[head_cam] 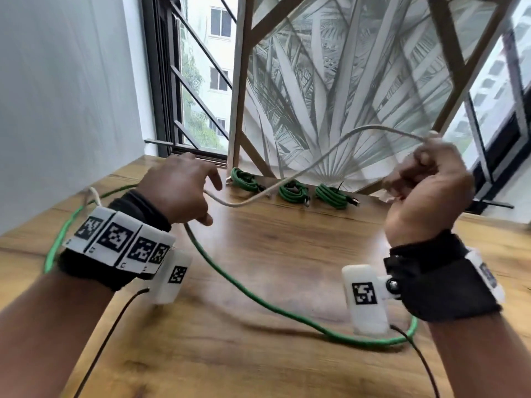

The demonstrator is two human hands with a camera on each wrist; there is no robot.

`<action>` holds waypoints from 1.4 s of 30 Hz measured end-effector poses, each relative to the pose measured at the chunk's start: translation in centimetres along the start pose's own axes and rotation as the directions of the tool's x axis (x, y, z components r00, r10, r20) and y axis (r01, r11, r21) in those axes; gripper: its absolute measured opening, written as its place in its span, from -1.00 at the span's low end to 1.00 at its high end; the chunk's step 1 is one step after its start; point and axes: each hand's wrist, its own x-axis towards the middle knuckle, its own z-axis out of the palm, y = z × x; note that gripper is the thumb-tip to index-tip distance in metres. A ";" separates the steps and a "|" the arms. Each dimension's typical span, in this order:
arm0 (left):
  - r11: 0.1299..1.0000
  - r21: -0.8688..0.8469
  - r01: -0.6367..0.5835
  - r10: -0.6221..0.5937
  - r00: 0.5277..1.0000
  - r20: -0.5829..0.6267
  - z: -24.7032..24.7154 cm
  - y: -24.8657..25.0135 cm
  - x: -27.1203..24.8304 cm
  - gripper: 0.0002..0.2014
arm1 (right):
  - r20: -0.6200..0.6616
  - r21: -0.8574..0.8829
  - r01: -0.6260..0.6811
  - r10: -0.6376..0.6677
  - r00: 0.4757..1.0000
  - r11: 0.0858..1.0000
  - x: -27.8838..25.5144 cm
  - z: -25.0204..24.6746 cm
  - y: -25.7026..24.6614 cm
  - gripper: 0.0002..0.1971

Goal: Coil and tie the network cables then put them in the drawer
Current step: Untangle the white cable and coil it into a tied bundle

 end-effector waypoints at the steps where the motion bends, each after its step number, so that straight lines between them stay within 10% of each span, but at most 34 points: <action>1: 0.996 0.073 0.045 -0.046 0.999 0.020 0.2 -0.6 0.3 -0.30 | -0.043 0.061 -0.017 0.020 0.999 0.998 0.7 -0.5 -0.5 -0.60; 5: 0.993 0.054 0.101 -0.100 0.995 -0.021 0.6 -1.5 1.0 -0.53 | -0.072 0.155 -0.080 0.092 0.993 0.985 2.8 -2.4 -1.5 -0.62; 8: 0.986 -0.144 -0.085 0.055 0.978 -0.200 0.9 0.1 0.9 -0.88 | -0.005 0.086 -0.134 0.135 0.991 0.987 2.0 -1.5 -0.4 -0.63; 12: 0.802 -0.521 -0.292 0.200 0.953 -0.227 0.1 3.6 -1.0 -0.44 | 0.156 -0.028 -0.181 0.183 0.971 0.983 -0.1 0.2 1.3 -0.61; 16: 0.663 -0.732 -0.159 0.175 0.983 -0.055 -0.8 4.7 -1.8 0.02 | 0.216 -0.105 -0.190 0.209 0.954 0.976 -1.2 1.1 1.8 -0.59; 27: 0.217 -0.963 -0.162 0.580 0.815 -0.007 -3.3 3.3 -2.5 0.17 | -0.020 -0.117 -0.068 0.066 0.998 0.991 -0.3 0.7 0.7 -0.53; 30: 0.488 -0.783 -0.385 0.616 0.788 -0.003 -2.4 3.0 -2.3 -0.42 | -0.095 -0.048 -0.045 0.040 0.995 0.998 0.2 0.3 0.3 -0.55; 34: 0.906 -0.165 -0.389 0.398 0.917 0.025 0.6 2.2 -0.6 -0.75 | -0.108 -0.018 -0.011 0.009 0.994 1.000 0.1 0.4 -0.1 -0.55; 42: 0.962 0.229 -0.151 0.106 0.974 0.200 0.4 1.3 -0.2 -0.30 | -0.049 -0.016 -0.028 0.027 0.998 0.999 -0.2 0.5 0.2 -0.57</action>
